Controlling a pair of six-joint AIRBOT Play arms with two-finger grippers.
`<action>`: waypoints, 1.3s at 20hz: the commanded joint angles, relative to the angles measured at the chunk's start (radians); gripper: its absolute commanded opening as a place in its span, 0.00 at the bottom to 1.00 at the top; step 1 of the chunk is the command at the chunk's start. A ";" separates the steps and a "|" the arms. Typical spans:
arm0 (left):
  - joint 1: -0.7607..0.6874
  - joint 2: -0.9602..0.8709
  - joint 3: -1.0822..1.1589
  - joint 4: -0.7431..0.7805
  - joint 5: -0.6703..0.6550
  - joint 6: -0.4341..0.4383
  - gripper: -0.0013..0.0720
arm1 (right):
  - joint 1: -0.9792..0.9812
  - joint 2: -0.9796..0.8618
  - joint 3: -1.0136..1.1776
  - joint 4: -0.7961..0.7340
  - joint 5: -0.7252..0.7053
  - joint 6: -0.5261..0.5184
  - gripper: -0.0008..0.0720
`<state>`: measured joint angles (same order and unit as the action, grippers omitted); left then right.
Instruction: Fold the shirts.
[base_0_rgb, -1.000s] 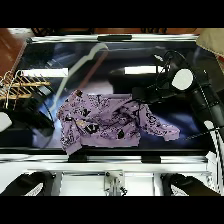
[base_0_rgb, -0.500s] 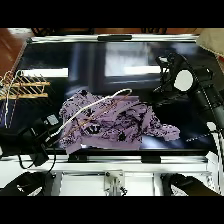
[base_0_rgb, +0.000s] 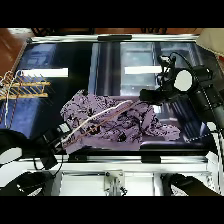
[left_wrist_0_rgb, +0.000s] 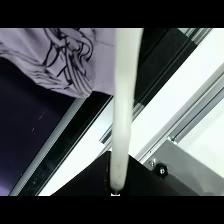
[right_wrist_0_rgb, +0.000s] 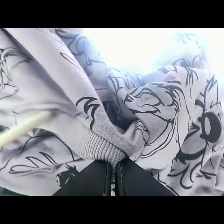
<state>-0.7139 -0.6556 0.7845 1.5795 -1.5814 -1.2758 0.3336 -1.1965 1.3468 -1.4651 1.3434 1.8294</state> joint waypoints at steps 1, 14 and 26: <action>-0.030 -0.078 -0.020 -0.001 0.106 -0.011 0.09 | 0.000 0.001 0.001 0.027 -0.011 -0.010 0.12; -0.141 0.013 0.044 0.112 -0.088 -0.111 0.09 | 0.000 0.001 0.000 -0.004 -0.008 -0.037 0.12; -0.271 -0.053 0.013 0.117 0.086 -0.253 0.09 | 0.000 0.001 0.000 -0.011 -0.004 -0.041 0.12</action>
<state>-0.9688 -0.6891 0.8116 1.6623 -1.5288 -1.4601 0.3328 -1.1965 1.3468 -1.4742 1.3350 1.7916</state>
